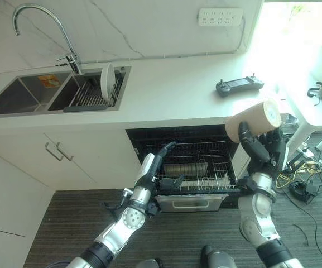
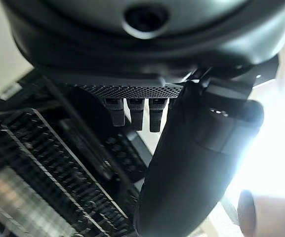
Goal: Place the dishes in the dishwasher.
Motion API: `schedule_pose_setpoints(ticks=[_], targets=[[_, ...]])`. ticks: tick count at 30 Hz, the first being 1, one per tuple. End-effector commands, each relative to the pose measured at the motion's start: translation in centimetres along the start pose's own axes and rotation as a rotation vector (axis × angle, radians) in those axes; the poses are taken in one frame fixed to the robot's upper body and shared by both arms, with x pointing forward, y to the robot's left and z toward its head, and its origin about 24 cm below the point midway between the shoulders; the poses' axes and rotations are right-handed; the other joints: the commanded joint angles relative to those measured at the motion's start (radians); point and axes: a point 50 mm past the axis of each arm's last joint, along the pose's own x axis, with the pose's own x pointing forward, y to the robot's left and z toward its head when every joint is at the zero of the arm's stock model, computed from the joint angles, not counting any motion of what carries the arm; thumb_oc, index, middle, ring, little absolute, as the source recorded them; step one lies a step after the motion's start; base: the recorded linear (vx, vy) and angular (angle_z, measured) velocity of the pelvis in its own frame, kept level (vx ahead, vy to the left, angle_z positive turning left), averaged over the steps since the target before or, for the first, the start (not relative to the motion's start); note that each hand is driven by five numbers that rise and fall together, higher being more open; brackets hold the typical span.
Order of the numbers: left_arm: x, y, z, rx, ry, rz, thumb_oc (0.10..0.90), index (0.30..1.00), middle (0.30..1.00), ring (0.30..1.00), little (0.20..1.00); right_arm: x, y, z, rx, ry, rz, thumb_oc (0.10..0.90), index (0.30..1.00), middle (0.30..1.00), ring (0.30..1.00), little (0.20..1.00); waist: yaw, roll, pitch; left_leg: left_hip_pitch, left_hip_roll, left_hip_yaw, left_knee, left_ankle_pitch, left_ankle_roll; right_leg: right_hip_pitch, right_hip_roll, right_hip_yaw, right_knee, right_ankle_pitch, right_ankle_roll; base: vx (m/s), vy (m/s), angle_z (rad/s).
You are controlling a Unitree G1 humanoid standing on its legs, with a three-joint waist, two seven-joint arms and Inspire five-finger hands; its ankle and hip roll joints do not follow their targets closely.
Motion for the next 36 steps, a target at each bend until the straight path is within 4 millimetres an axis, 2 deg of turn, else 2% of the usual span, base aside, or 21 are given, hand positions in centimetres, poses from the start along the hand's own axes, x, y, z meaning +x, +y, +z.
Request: schedule_pose_setpoints(ticks=[1,8,11,15,23,25,29,31,36], targets=[[1.6,3.0,4.8,0.039,-0.277,0.077,0.800,0.900,0.900,0.900,0.900,1.9,2.9,4.2,0.094,-0.240,0.157,0.400,0.300,0.300,0.300,0.300,0.010,-0.021,0.000,-0.011,0.028,0.009,0.030,-0.060,0.015,0.133,-0.035,0.029,-0.035,-0.140,0.074,0.00,0.000,0.00],[1.0,4.1,3.7,0.058,-0.249,0.101,0.800,0.900,0.900,0.900,0.900,1.5,1.8,2.5,-0.047,-0.189,0.099,0.400,0.300,0.300,0.300,0.300,0.014,-0.012,0.005,-0.020,0.027,0.006,0.030,-0.054,0.011,0.131,-0.038,0.024,-0.035,-0.140,0.074,0.01,0.012,0.01],[0.6,4.6,3.1,0.064,-0.230,0.105,0.800,0.900,0.900,0.900,0.900,1.2,0.0,1.0,-0.141,-0.119,0.052,0.400,0.300,0.300,0.300,0.300,0.016,-0.007,0.010,-0.024,0.025,0.003,0.030,-0.052,0.011,0.132,-0.042,0.017,-0.035,-0.140,0.075,0.01,0.029,0.07],[0.4,4.6,2.9,0.076,-0.228,0.087,0.800,0.900,0.900,0.900,0.900,1.3,-0.4,0.5,-0.187,-0.101,0.059,0.400,0.300,0.300,0.300,0.300,0.022,-0.005,0.012,-0.025,0.023,0.000,0.030,-0.051,0.011,0.133,-0.044,0.013,-0.035,-0.139,0.075,0.02,0.012,0.06],[0.7,3.3,2.8,0.158,-0.218,-0.200,0.800,0.900,0.900,0.900,0.900,3.6,-0.8,-0.3,-0.331,-0.038,0.101,0.400,0.300,0.300,0.300,0.300,0.052,0.012,0.037,-0.050,0.014,-0.020,0.030,-0.039,0.006,0.126,-0.061,-0.010,-0.035,-0.129,0.078,0.03,0.023,0.09],[0.9,2.8,3.0,0.180,-0.216,-0.288,0.800,0.900,0.900,0.900,0.900,4.8,-1.0,-0.2,-0.391,-0.017,0.113,0.400,0.300,0.300,0.300,0.300,0.056,0.020,0.050,-0.061,0.011,-0.022,0.030,-0.035,0.007,0.118,-0.066,-0.014,-0.035,-0.122,0.079,0.00,0.041,0.18],[1.0,2.8,3.0,0.180,-0.218,-0.288,0.800,0.900,0.900,0.900,0.900,4.9,-1.0,-0.1,-0.390,-0.018,0.113,0.400,0.300,0.300,0.300,0.300,0.056,0.020,0.052,-0.061,0.010,-0.022,0.030,-0.034,0.007,0.118,-0.066,-0.015,-0.035,-0.121,0.079,0.00,0.011,0.10],[1.3,2.2,3.5,0.224,-0.228,-0.416,0.800,0.900,0.900,0.900,0.900,7.2,-0.9,0.0,-0.511,0.030,0.141,0.400,0.300,0.300,0.300,0.300,0.062,0.034,0.086,-0.075,0.003,-0.025,0.030,-0.028,0.008,0.107,-0.076,-0.013,-0.035,-0.111,0.082,0.02,0.102,0.00],[1.7,1.6,4.0,0.325,-0.242,-0.520,0.800,0.900,0.900,0.900,0.900,9.3,0.0,0.5,-0.610,0.047,0.160,0.400,0.300,0.300,0.300,0.300,0.065,0.048,0.127,-0.099,-0.006,-0.032,0.030,-0.020,0.013,0.086,-0.084,-0.006,-0.035,-0.095,0.085,-0.01,0.063,0.09]])
